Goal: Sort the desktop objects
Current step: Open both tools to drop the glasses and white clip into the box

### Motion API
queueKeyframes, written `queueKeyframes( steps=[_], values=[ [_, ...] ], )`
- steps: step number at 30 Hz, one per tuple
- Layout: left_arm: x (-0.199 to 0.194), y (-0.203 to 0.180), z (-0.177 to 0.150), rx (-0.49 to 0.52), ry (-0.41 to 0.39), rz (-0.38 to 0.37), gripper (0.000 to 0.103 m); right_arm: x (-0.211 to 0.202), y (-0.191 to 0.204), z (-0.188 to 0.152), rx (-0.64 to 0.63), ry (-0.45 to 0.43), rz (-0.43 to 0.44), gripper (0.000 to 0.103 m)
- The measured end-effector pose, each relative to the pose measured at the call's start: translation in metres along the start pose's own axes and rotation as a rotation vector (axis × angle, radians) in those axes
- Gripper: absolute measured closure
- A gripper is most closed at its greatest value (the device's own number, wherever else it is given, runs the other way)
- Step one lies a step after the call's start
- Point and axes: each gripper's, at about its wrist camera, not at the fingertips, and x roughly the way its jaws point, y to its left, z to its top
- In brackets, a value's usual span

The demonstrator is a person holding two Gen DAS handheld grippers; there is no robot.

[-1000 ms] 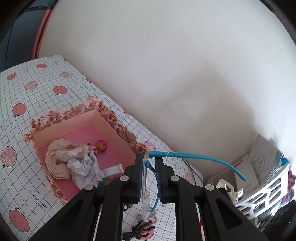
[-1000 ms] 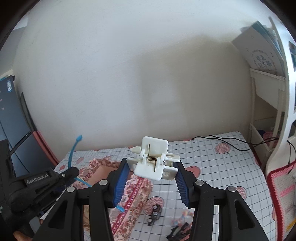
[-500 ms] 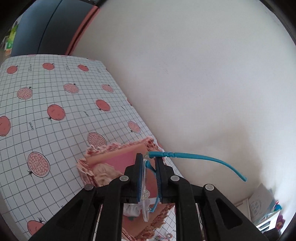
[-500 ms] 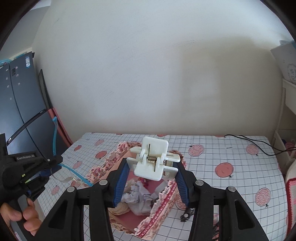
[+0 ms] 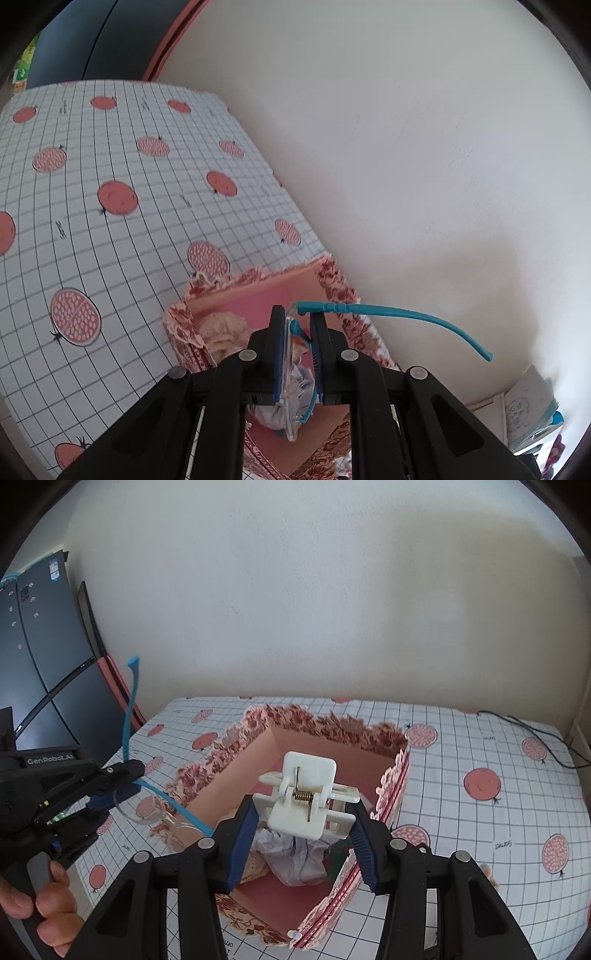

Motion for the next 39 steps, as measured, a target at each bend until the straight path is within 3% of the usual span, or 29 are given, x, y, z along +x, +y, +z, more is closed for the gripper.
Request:
queueKeyframes(
  steps=[7, 10, 14, 19, 28, 32, 34, 36, 39],
  values=[
    [0.033, 0.001, -0.015, 0.005, 0.102, 0.049, 0.089, 0.017, -0.008, -0.004, 0.009, 0.053, -0.015, 0.050],
    [0.040, 0.001, -0.017, 0.010, 0.130, 0.072, 0.088, 0.018, -0.008, -0.006, 0.004, 0.056, -0.022, 0.040],
    [0.043, 0.000, -0.018, 0.010, 0.146, 0.073, 0.064, 0.015, -0.006, -0.005, 0.004, 0.053, -0.020, 0.039],
    [0.041, -0.002, -0.018, 0.023, 0.150, 0.078, 0.063, 0.014, -0.009, -0.005, 0.011, 0.057, -0.029, 0.039],
    [0.037, -0.006, -0.016, 0.058, 0.136, 0.120, 0.039, 0.010, -0.012, -0.001, 0.015, 0.044, -0.058, 0.033],
    [0.035, -0.008, -0.016, 0.071, 0.127, 0.132, 0.031, 0.007, -0.015, 0.001, 0.026, 0.021, -0.080, 0.021],
    [0.035, -0.009, -0.015, 0.076, 0.125, 0.137, 0.030, 0.006, -0.017, 0.002, 0.029, 0.018, -0.086, 0.020],
    [0.035, -0.010, -0.015, 0.084, 0.127, 0.141, 0.028, 0.005, -0.020, 0.002, 0.038, 0.012, -0.093, 0.008],
    [0.032, -0.011, -0.014, 0.092, 0.118, 0.141, 0.023, 0.004, -0.023, 0.003, 0.050, 0.003, -0.095, 0.003]
  ],
)
